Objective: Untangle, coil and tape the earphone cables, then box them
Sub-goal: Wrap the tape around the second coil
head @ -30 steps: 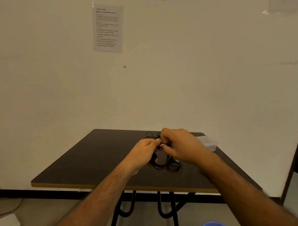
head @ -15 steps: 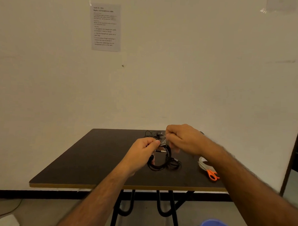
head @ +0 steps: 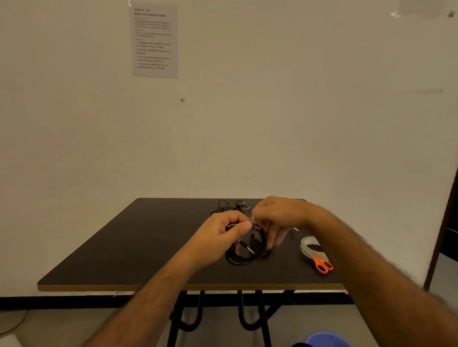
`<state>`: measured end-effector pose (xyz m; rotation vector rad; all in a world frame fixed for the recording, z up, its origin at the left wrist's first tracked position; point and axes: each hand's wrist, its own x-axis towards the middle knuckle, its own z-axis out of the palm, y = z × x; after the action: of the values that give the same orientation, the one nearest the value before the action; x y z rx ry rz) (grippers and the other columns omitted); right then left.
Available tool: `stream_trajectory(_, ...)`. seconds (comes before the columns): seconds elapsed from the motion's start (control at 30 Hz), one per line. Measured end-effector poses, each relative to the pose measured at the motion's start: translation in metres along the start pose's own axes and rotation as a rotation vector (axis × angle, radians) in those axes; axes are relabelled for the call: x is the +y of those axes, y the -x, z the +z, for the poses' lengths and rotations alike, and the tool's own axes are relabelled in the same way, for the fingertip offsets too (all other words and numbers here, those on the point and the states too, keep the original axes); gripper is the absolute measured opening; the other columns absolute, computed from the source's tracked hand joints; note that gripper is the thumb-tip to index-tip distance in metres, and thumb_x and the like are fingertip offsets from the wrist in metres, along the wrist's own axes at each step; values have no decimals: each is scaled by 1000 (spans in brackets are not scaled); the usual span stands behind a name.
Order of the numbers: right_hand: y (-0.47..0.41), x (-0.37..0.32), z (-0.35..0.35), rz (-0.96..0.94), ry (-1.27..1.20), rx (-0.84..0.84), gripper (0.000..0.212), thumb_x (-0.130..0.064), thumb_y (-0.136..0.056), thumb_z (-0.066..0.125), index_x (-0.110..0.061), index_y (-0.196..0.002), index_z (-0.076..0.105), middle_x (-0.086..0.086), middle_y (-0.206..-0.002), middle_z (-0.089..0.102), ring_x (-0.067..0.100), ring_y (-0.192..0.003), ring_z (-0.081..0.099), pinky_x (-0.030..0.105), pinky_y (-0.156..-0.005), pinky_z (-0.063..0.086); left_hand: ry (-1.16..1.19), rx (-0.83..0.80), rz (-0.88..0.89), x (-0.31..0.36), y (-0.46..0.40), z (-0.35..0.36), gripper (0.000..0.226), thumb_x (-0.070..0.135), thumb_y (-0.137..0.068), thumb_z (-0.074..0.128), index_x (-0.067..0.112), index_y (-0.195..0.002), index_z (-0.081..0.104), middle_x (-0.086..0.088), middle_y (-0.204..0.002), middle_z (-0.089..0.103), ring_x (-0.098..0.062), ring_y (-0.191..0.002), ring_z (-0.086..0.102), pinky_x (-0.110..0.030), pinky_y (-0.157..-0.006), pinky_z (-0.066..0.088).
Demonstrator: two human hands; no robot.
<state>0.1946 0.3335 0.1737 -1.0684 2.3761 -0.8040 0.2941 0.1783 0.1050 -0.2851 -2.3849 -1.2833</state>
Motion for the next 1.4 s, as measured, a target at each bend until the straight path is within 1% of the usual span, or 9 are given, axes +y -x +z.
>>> stream_trajectory(0.1, -6, 11, 2, 9, -153, -95, 34, -18, -100, 38, 6, -113, 58, 21, -95, 72, 27, -77, 71, 38, -74, 59, -24, 36, 48, -1, 0, 1, 14, 28, -100, 54, 25, -93, 66, 15, -73, 62, -8, -66, 62, -38, -71, 56)
stream_trajectory(0.23, -14, 24, 15, -37, -442, -188, 39, -23, -103, 37, 5, -122, 54, 25, -104, 68, 30, -89, 69, 38, -74, 57, -106, 135, 126, -1, -2, 1, 16, 26, -99, 57, 31, -86, 65, 19, -77, 65, 0, -73, 60, -16, -67, 46)
stream_trajectory(0.43, -24, 28, 34, -202, -744, 14, 21, -14, -91, 48, 0, -88, 63, 15, -81, 66, 23, -76, 62, 42, -81, 47, -104, 189, 158, -1, -2, -4, 18, 25, -98, 58, 29, -81, 64, 17, -73, 67, -1, -70, 62, -13, -64, 45)
stream_trajectory(0.67, -19, 22, 42, -63, -735, -32, 28, -21, -100, 40, -10, -79, 54, 2, -59, 51, 14, -55, 52, 31, -63, 50, -198, 236, 191, -4, 0, -6, 16, 34, -96, 57, 34, -81, 64, 14, -72, 64, -7, -70, 60, -14, -60, 42)
stream_trajectory(0.83, -18, 19, 39, 9, -710, -108, 32, -23, -100, 38, -14, -73, 53, -2, -58, 50, 11, -56, 52, 52, -95, 49, -381, 344, 282, -12, 0, -5, 29, 46, -92, 51, 24, -89, 70, 17, -81, 65, -3, -80, 62, -15, -69, 48)
stream_trajectory(1.03, -11, 14, 33, -8, -696, -208, 28, -20, -101, 36, -12, -81, 54, -2, -63, 53, 13, -64, 55, 56, -101, 45, -334, 378, 346, -14, 0, -3, 34, 40, -91, 57, 16, -107, 76, 19, -90, 66, 9, -87, 62, -8, -78, 47)
stream_trajectory(1.2, -13, 15, 30, 21, -688, -233, 22, -17, -101, 37, -7, -113, 53, 3, -75, 61, 15, -70, 62, 53, -94, 51, -315, 288, 268, -12, 1, -6, 25, 39, -92, 57, 22, -95, 74, 18, -85, 68, 0, -86, 64, -13, -74, 49)
stream_trajectory(1.3, -11, 15, 30, 4, -660, -231, 21, -16, -100, 39, -7, -101, 58, 2, -70, 63, 13, -64, 63, 51, -95, 49, -328, 260, 236, -10, 2, -6, 31, 46, -92, 51, 25, -91, 73, 17, -82, 67, -1, -84, 63, -14, -72, 49)
stream_trajectory(1.4, -9, 12, 32, -27, -552, -102, 24, -18, -101, 40, -6, -94, 60, 0, -63, 58, 9, -57, 59, 35, -73, 55, -330, 244, 173, -11, 2, -4, 27, 44, -95, 50, 27, -91, 70, 15, -82, 68, 0, -83, 63, -20, -71, 52)
